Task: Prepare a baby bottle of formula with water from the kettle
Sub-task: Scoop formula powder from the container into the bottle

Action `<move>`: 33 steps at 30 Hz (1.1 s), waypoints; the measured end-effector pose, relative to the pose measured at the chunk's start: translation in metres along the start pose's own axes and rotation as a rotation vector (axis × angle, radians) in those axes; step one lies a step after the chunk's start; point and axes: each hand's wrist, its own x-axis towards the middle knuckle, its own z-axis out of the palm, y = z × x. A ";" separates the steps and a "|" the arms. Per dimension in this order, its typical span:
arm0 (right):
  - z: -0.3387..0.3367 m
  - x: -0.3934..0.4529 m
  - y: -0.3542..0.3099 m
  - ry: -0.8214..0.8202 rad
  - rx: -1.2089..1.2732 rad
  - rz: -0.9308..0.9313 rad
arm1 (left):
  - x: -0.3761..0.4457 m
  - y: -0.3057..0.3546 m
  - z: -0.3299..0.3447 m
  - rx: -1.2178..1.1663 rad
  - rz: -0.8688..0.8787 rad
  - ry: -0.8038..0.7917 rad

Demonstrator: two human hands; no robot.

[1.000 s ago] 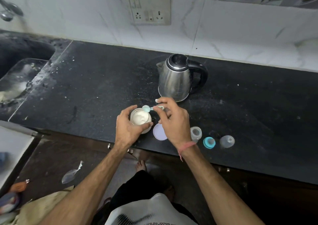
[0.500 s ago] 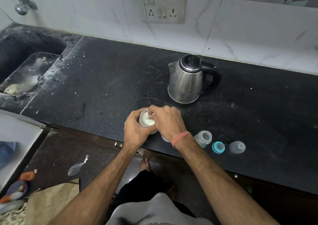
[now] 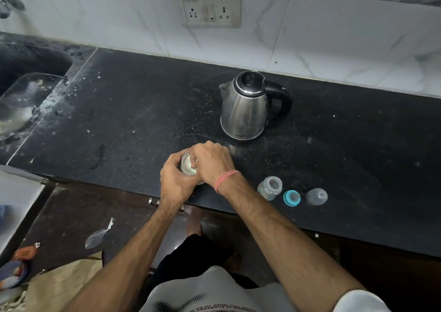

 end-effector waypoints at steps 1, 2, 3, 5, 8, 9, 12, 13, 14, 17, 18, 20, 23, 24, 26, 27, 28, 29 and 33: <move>-0.001 0.001 0.001 -0.010 0.022 0.013 | 0.000 -0.001 0.000 0.003 0.002 0.001; -0.002 0.002 0.003 -0.015 0.047 0.025 | 0.000 -0.002 0.001 0.004 0.006 0.004; -0.002 0.003 0.005 -0.017 0.067 0.031 | 0.000 -0.003 0.002 0.006 0.004 0.008; 0.002 0.001 0.006 -0.007 0.091 0.035 | -0.001 -0.004 0.003 0.000 -0.012 0.013; 0.010 -0.008 0.010 0.060 0.196 0.043 | -0.004 -0.003 0.005 -0.048 -0.035 0.013; 0.013 -0.012 0.013 0.095 0.244 0.047 | -0.005 -0.001 0.005 -0.065 -0.036 0.019; 0.020 -0.023 0.018 0.187 0.352 0.036 | -0.008 -0.001 0.007 -0.101 -0.020 0.040; 0.022 -0.027 0.020 0.211 0.383 0.032 | -0.009 -0.001 0.008 -0.104 -0.016 0.048; 0.024 -0.031 0.022 0.232 0.419 0.033 | -0.010 -0.001 0.008 -0.098 -0.006 0.055; 0.029 -0.041 0.029 0.268 0.523 0.043 | -0.015 -0.002 0.009 -0.053 -0.006 0.084; 0.030 -0.045 0.031 0.277 0.544 0.044 | -0.019 -0.004 0.011 -0.052 -0.026 0.099; 0.031 -0.053 0.035 0.298 0.567 0.039 | -0.031 -0.006 0.017 -0.062 -0.103 0.126; 0.032 -0.065 0.042 0.343 0.616 0.046 | -0.058 -0.008 0.029 -0.046 -0.243 0.198; 0.032 -0.069 0.045 0.358 0.637 0.060 | -0.067 -0.010 0.033 -0.029 -0.263 0.232; 0.029 -0.077 0.053 0.401 0.670 0.096 | -0.081 -0.012 0.043 -0.013 -0.259 0.266; 0.027 -0.080 0.058 0.429 0.682 0.110 | -0.086 -0.011 0.048 -0.024 -0.245 0.261; 0.024 -0.083 0.063 0.456 0.690 0.122 | -0.090 -0.011 0.055 -0.037 -0.222 0.240; 0.021 -0.086 0.068 0.476 0.694 0.139 | -0.092 -0.009 0.061 -0.048 -0.189 0.201; 0.006 -0.097 0.092 0.577 0.691 0.226 | -0.095 0.004 0.090 -0.079 -0.053 -0.100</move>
